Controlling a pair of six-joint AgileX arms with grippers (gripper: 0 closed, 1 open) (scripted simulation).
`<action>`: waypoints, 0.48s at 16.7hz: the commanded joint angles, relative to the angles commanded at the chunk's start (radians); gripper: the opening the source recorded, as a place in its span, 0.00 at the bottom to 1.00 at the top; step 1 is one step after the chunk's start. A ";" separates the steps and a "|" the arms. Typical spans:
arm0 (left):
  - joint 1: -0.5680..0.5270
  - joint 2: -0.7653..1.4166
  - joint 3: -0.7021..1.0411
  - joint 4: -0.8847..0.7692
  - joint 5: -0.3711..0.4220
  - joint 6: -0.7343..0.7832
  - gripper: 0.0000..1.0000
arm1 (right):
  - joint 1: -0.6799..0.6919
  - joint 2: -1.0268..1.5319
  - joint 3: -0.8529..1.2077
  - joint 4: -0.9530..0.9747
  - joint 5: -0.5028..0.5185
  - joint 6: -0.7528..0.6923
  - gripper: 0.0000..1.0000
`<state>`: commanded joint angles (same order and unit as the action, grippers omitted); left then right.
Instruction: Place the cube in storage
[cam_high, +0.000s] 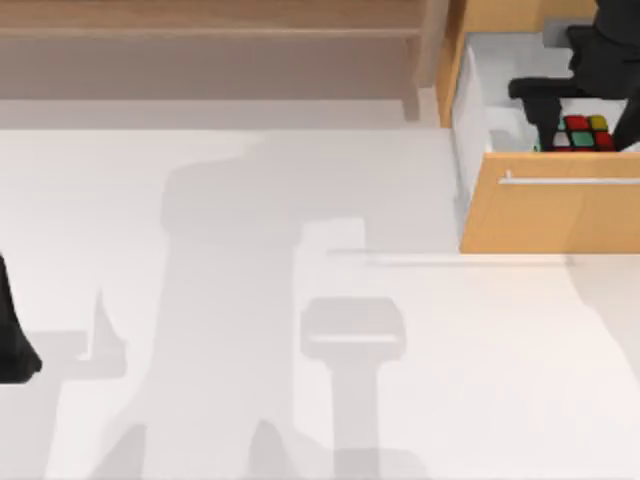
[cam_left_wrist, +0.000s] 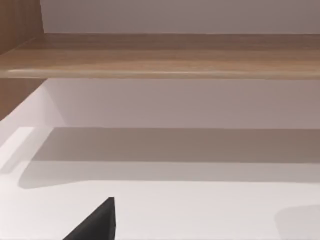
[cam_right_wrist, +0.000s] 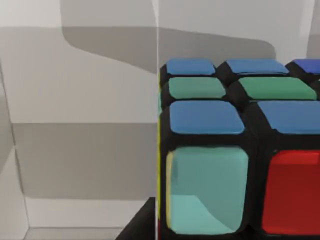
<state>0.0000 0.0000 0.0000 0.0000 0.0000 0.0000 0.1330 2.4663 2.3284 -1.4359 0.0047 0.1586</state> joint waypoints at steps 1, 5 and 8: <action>0.000 0.000 0.000 0.000 0.000 0.000 1.00 | 0.000 0.000 0.000 0.000 0.000 0.000 0.23; 0.000 0.000 0.000 0.000 0.000 0.000 1.00 | 0.000 0.000 0.000 0.000 0.000 0.000 0.53; 0.000 0.000 0.000 0.000 0.000 0.000 1.00 | 0.000 0.000 0.000 0.000 0.000 0.000 0.75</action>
<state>0.0000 0.0000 0.0000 0.0000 0.0000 0.0000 0.1330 2.4663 2.3284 -1.4359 0.0047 0.1586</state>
